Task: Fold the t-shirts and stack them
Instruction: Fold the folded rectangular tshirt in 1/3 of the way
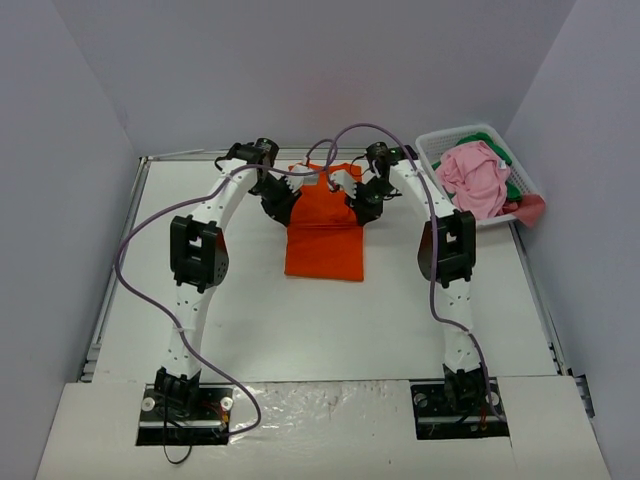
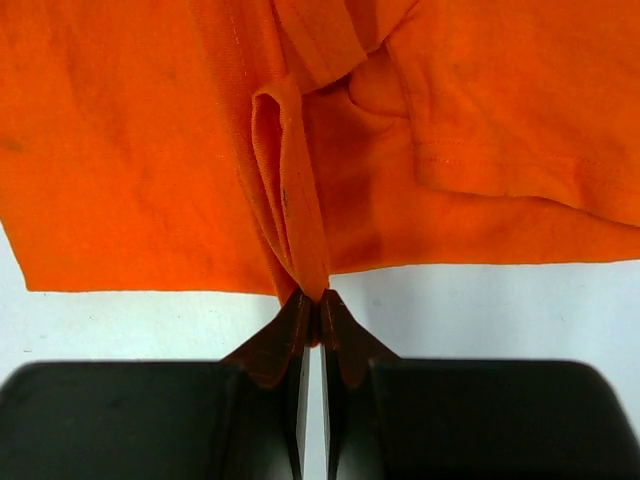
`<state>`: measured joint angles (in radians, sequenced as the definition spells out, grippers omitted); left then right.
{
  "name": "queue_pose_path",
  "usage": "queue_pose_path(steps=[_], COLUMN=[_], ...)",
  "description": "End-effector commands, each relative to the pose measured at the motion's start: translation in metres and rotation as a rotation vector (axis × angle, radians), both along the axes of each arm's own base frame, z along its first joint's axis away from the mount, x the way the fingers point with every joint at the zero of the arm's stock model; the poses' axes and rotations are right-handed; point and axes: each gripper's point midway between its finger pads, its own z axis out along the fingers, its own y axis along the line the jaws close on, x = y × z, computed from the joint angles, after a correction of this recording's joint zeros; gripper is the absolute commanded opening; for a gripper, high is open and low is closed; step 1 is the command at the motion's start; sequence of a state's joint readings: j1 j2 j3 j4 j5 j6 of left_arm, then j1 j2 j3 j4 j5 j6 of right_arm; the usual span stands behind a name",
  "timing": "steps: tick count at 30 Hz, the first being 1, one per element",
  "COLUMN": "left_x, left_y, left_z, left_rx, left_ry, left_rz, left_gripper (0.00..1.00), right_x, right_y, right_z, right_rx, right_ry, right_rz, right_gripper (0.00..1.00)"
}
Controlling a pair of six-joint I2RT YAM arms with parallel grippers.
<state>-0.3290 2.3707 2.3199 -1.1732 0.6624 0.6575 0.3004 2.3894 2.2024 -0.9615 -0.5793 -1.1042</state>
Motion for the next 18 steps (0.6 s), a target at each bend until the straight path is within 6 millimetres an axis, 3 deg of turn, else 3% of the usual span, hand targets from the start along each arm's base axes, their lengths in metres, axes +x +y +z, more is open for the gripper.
queue_pose_path(steps=[1,7,8,9,11,12,17,18], left_x=[0.006,0.019,0.020,0.021,0.027,0.029,0.044,0.044], left_y=[0.003,0.004,0.004,0.005,0.004,0.005,0.007,0.008], left_z=[0.023,0.022,0.020,0.018,0.017,0.017,0.035,0.049], left_rx=[-0.005,-0.001,-0.002,0.004,0.007,0.011,-0.004,-0.012], left_ry=[-0.081,-0.115,-0.114,-0.113,-0.130,-0.133,-0.211,-0.238], left_rz=[-0.043,-0.017,-0.015,-0.009,0.000,0.014,0.087,0.098], left_gripper=[0.02,0.03,0.08,0.18,0.23,0.33,0.39,0.39], right_x=[0.001,0.005,0.006,0.008,0.009,0.014,0.033,0.040], right_y=[-0.011,-0.012,-0.012,-0.013,-0.014,-0.015,-0.019,-0.018], right_z=[-0.002,-0.007,-0.008,-0.009,-0.012,-0.013,0.000,0.005], right_rx=[-0.025,-0.035,-0.040,-0.043,-0.052,-0.058,-0.040,-0.031], right_ry=[0.038,0.037,0.037,0.032,0.033,0.019,-0.048,-0.072], right_rz=[-0.053,-0.061,-0.066,-0.071,-0.084,-0.095,-0.164,-0.191], right_gripper=[0.00,0.02,0.05,0.17,0.38,0.50,0.63,0.64])
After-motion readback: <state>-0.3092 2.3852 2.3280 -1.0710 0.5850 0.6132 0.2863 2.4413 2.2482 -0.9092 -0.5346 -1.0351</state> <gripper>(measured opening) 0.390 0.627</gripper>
